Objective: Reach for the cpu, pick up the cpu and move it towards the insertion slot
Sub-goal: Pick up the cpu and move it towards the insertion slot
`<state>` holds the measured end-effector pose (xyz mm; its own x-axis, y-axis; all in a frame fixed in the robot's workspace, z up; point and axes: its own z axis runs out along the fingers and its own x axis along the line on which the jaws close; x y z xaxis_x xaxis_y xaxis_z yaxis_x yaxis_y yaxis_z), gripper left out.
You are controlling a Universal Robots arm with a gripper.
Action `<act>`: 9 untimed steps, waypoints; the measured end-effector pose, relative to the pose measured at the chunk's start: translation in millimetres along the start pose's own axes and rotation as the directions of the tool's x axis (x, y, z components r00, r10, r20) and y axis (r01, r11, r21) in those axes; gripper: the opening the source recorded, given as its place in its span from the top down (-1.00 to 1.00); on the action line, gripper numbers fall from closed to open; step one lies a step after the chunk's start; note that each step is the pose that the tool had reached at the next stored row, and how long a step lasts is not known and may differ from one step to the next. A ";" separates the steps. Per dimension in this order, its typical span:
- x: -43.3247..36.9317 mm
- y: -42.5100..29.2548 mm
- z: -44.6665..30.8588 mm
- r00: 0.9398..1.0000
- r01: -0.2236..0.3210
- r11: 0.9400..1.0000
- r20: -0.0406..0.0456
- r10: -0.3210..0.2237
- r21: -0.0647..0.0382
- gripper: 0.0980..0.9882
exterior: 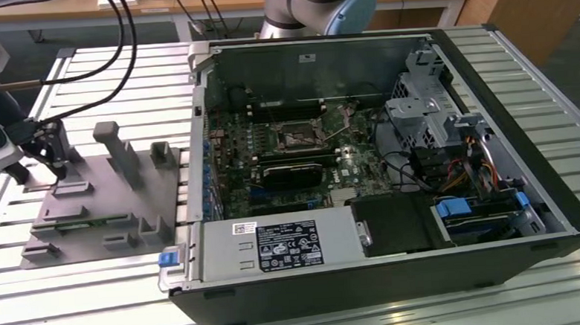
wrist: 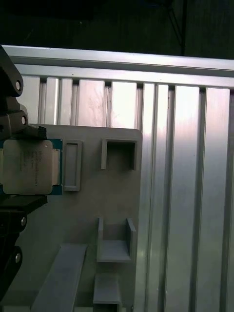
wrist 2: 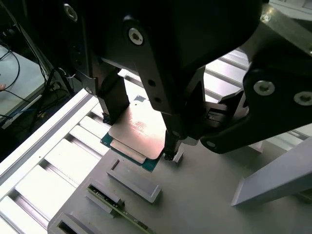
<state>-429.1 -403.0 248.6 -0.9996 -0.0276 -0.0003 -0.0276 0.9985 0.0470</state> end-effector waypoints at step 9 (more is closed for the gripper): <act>0.0 0.6 -12.2 1.000 0.000 1.000 0.000 0.000 0.000 0.00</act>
<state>-429.1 -403.0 260.8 -0.9996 -0.0276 -0.0002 -0.0276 0.9985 0.0475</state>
